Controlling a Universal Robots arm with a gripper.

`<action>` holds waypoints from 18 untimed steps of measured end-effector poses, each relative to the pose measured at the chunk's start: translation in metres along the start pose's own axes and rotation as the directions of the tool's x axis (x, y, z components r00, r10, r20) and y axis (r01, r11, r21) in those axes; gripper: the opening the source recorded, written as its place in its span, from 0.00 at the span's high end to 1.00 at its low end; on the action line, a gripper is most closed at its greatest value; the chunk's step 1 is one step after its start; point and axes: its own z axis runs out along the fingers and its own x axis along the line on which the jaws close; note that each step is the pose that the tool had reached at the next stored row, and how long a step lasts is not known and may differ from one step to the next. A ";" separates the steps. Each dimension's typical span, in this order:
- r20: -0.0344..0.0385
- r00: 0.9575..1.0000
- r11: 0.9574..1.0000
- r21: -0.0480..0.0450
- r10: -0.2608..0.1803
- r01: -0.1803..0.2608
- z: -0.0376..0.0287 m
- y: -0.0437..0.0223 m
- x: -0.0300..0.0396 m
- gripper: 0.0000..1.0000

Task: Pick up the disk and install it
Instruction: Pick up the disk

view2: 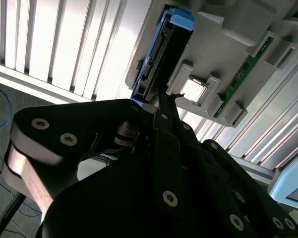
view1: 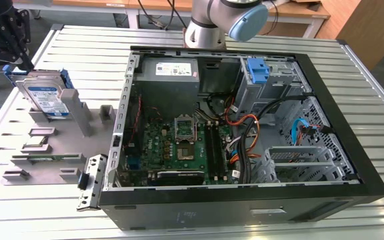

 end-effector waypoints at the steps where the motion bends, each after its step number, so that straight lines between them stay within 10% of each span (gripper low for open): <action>1: 0.000 1.000 1.000 0.000 0.000 0.000 0.0000 0.0000 0.0000 0.89; 18: 0.001 1.000 1.000 -0.001 -0.018 0.018 -0.0002 -0.0081 -0.0010 0.89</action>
